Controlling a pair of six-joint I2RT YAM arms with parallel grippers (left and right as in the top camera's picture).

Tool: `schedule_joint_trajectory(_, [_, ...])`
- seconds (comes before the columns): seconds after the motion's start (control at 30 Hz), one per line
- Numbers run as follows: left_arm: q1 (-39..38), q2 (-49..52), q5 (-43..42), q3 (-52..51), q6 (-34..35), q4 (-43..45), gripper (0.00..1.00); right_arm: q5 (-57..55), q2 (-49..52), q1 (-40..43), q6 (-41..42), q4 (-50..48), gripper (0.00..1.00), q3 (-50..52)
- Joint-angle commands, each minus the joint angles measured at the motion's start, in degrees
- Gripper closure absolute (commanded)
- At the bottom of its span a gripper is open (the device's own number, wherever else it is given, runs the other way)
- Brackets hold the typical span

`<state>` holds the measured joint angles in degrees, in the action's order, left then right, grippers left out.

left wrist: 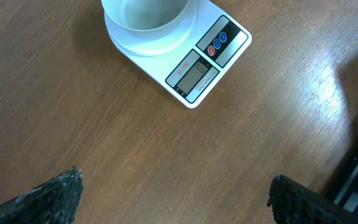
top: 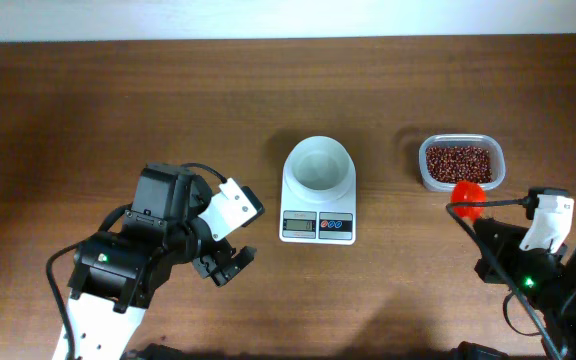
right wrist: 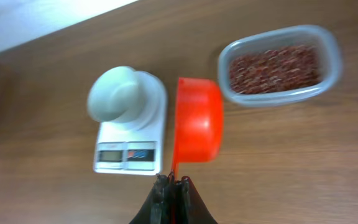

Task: Scoop and weigh 50g on scale
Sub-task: 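Move the held scoop with the right gripper over the bean tub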

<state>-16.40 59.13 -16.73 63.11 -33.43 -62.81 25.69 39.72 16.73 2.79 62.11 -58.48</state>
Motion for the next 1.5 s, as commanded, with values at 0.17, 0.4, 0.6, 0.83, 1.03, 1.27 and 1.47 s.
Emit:
schedule_joint_trajectory(0.17, [0.3, 0.0, -1.1, 0.3, -0.9, 0.1, 0.01, -5.4, 0.4, -0.2, -5.8, -0.5, 0.96, -1.0])
schedule_joint_trajectory(0.4, [0.3, 0.0, -1.1, 0.3, -0.9, 0.1, 0.01, -5.4, 2.5, -0.2, -5.8, 0.2, 0.96, -0.9])
schedule_joint_trajectory(0.6, [0.3, 0.0, -1.1, 0.3, -0.9, 0.1, 0.01, -5.2, 2.8, -0.2, -0.8, -0.6, 0.96, -0.9])
schedule_joint_trajectory(0.83, [0.3, 0.0, -1.1, 0.3, -0.9, 0.1, 0.01, -5.2, 2.8, -0.2, 13.0, -3.6, 0.96, -0.6])
schedule_joint_trajectory(1.03, [0.3, 0.0, -1.1, 0.3, -0.9, 0.1, 0.01, -5.2, 2.8, -0.2, 13.8, -2.4, 0.96, -0.2])
schedule_joint_trajectory(1.27, [0.3, 0.0, -1.1, 0.3, -0.9, 0.1, 0.01, -6.8, 2.8, -0.2, 13.2, -2.5, 0.96, -0.2])
schedule_joint_trajectory(1.47, [0.3, 0.0, -1.1, 0.3, -0.9, 0.1, 0.01, -7.1, 2.8, -0.2, 1.7, -2.8, 0.96, -0.2])
